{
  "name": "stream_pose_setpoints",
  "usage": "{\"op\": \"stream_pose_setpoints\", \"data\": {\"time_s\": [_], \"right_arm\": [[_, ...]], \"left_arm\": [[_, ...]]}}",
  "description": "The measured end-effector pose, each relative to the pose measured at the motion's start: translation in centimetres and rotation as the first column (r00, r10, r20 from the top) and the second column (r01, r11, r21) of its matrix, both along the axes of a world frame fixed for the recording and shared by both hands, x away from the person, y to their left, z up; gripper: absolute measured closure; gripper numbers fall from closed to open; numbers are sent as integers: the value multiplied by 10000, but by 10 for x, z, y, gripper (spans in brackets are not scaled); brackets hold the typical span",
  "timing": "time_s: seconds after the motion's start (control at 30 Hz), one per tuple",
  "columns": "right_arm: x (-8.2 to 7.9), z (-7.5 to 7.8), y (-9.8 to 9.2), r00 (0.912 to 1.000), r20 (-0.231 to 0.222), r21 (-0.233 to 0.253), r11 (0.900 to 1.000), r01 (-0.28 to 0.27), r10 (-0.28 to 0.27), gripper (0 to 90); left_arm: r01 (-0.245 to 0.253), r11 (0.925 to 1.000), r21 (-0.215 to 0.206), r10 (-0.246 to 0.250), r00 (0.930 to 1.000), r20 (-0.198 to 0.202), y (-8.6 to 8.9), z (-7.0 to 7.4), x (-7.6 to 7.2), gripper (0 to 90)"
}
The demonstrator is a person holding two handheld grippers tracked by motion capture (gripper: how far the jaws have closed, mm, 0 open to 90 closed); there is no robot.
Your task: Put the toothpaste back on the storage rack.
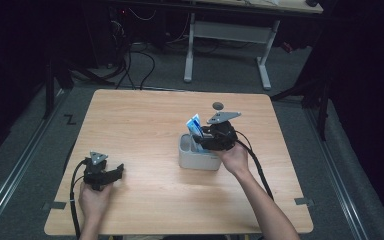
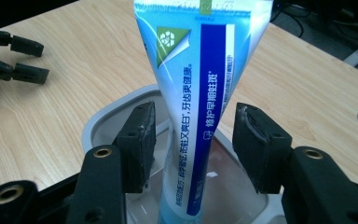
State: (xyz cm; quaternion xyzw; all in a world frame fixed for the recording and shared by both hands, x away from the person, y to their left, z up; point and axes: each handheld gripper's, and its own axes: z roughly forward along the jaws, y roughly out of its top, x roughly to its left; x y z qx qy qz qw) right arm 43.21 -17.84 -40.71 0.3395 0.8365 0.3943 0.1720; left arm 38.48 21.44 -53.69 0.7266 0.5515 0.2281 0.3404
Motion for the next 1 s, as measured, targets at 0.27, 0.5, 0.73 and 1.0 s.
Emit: {"op": "stream_pose_setpoints", "data": {"time_s": [0.27,0.5,0.73,1.0], "right_arm": [[-6,11,-11,9992,381,329,9994,130,-142,476],[-10,17,-21,9982,517,498,9984,284,-310,480],[-14,23,-30,9968,656,644,9971,411,-454,479],[-17,27,-38,9957,724,830,9952,519,-579,476]], "left_arm": [[-2,10000,30,2,10000,3,0,0,0,279],[-5,10000,41,5,10000,7,0,0,0,280],[1,10000,29,-1,10000,1,0,0,0,279],[0,10000,27,0,10000,0,0,0,0,279]]}}
